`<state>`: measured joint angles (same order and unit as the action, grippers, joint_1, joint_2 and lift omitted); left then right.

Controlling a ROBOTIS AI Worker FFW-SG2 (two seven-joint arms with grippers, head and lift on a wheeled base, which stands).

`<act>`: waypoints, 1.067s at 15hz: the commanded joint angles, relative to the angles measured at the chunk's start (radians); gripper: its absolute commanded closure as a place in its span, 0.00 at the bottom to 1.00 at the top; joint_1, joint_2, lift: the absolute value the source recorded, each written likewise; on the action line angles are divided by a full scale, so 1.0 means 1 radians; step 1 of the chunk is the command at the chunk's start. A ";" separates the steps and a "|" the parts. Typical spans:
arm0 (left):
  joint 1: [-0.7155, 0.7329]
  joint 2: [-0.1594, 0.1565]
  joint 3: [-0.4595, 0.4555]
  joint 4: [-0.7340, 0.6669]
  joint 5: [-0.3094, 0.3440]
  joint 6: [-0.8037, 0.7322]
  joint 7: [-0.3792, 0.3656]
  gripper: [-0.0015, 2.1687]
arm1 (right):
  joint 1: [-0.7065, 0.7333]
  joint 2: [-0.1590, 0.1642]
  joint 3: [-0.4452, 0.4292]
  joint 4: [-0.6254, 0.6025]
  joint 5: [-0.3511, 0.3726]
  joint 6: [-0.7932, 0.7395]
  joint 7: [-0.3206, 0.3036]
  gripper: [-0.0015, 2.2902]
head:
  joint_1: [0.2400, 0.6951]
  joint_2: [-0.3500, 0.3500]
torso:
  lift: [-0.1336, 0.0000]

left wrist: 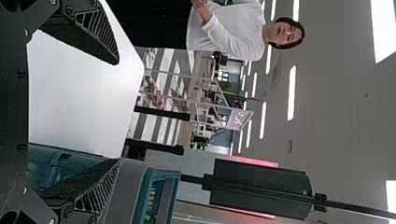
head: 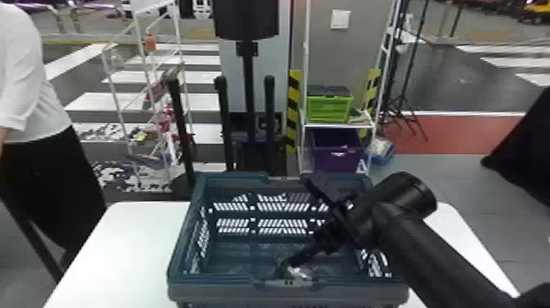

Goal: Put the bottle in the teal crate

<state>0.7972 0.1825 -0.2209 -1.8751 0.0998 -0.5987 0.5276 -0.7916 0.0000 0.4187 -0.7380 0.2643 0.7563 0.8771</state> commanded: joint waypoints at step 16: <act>-0.006 0.012 -0.002 -0.006 0.009 0.021 0.000 0.07 | 0.459 0.001 -0.308 -1.144 -0.030 0.458 0.014 0.03 | 0.57 0.50 | 1.00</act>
<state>0.7909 0.1946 -0.2215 -1.8774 0.1105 -0.5852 0.5276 -0.3876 0.0000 0.1446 -1.7994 0.2564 1.2180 0.8921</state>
